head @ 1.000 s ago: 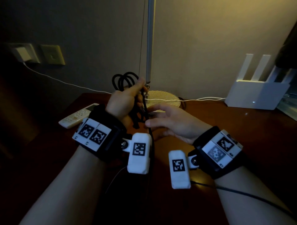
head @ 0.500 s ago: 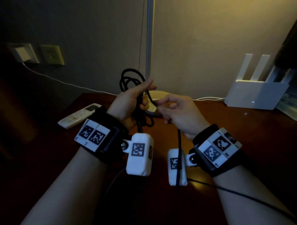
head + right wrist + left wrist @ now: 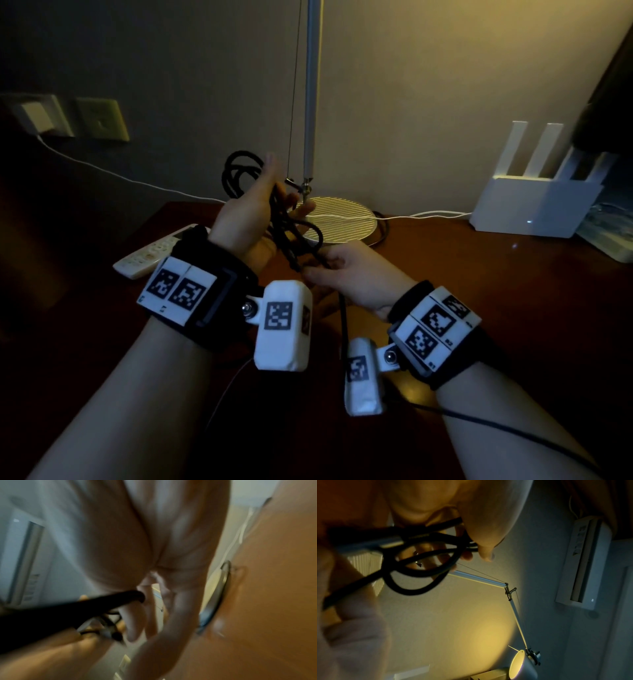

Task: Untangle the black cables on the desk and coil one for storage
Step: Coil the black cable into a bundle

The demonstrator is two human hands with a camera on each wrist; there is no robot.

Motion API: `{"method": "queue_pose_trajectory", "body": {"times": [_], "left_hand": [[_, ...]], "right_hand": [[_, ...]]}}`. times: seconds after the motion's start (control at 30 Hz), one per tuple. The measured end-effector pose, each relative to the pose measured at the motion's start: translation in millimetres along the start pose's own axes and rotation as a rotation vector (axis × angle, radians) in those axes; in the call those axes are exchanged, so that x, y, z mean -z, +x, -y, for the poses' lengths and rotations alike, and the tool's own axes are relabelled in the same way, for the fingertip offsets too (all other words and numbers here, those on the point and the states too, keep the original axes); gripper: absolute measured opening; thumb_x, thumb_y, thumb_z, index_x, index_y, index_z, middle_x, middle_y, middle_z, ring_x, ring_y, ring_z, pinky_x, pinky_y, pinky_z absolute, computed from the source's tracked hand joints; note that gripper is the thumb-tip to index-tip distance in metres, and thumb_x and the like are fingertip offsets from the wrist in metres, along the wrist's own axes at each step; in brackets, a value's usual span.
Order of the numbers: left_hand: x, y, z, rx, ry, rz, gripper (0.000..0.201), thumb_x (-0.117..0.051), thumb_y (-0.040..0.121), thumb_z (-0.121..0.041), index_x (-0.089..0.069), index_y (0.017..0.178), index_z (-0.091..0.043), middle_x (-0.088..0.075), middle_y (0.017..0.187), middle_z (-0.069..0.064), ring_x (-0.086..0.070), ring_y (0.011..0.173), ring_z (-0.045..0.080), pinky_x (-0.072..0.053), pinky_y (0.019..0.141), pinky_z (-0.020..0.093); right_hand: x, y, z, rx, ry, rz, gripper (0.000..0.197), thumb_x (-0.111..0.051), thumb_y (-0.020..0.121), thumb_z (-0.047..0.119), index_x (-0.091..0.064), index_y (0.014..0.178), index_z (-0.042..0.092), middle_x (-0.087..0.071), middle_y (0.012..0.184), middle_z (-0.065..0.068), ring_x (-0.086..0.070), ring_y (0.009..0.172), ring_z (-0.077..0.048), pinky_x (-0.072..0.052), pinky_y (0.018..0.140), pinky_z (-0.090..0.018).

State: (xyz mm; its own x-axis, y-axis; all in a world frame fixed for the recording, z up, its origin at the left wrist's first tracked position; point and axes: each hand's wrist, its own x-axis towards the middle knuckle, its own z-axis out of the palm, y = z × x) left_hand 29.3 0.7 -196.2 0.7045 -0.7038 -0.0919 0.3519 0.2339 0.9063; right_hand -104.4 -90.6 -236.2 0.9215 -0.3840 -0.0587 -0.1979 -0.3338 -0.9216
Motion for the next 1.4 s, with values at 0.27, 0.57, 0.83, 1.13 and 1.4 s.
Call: {"method": "queue_pose_trajectory", "body": {"times": [0.27, 0.57, 0.83, 1.13, 1.4], "left_hand": [[3, -2, -6, -0.116, -0.286, -0.241, 0.046, -0.059, 0.085, -0.056, -0.045, 0.074, -0.013, -0.044, 0.049, -0.002, -0.057, 0.044, 0.015, -0.057, 0.062, 0.038], [7, -1, -6, -0.317, -0.118, -0.362, 0.045, -0.060, 0.086, -0.052, -0.048, 0.069, -0.012, -0.049, 0.041, -0.005, -0.056, 0.045, 0.013, -0.057, 0.062, 0.034], [4, 0, -4, -0.312, -0.062, -0.305, 0.041, -0.059, 0.092, -0.040, -0.046, 0.062, -0.015, -0.042, 0.044, -0.006, -0.048, 0.042, 0.012, -0.049, 0.060, 0.029], [7, 5, 2, -0.569, 0.114, -0.453, 0.033, -0.050, 0.098, -0.036, -0.052, 0.097, -0.003, -0.053, 0.038, -0.003, -0.060, 0.041, 0.013, -0.058, 0.056, 0.032], [2, 4, 12, -0.559, 0.535, -0.171, 0.041, -0.056, 0.091, -0.043, -0.055, 0.103, -0.004, -0.054, 0.073, -0.002, -0.057, 0.058, 0.004, -0.044, 0.049, 0.009]], "right_hand": [[9, -7, 11, -0.104, 0.479, 0.344, 0.019, -0.052, 0.095, 0.006, -0.057, 0.113, 0.008, -0.054, 0.067, -0.003, -0.041, 0.042, -0.002, -0.035, 0.038, -0.011], [13, -7, 10, -0.044, 0.472, 0.402, 0.083, -0.056, 0.084, -0.015, -0.023, 0.151, 0.021, -0.063, 0.092, -0.013, -0.064, 0.074, -0.017, -0.056, 0.063, -0.031], [4, -5, 6, -0.029, -0.092, 0.110, 0.063, -0.069, 0.086, 0.012, -0.036, 0.139, 0.019, -0.072, 0.098, -0.013, -0.070, 0.090, -0.026, -0.055, 0.084, -0.039], [5, -13, 18, -0.051, -0.119, 0.361, 0.049, -0.061, 0.082, -0.015, -0.051, 0.124, 0.009, -0.069, 0.113, -0.012, -0.068, 0.091, -0.026, -0.056, 0.078, -0.040], [15, -21, 31, 0.196, -0.523, 0.138, 0.040, -0.053, 0.095, 0.001, -0.066, 0.121, 0.029, -0.066, 0.092, 0.015, -0.060, 0.087, 0.000, -0.045, 0.084, -0.018]]}}
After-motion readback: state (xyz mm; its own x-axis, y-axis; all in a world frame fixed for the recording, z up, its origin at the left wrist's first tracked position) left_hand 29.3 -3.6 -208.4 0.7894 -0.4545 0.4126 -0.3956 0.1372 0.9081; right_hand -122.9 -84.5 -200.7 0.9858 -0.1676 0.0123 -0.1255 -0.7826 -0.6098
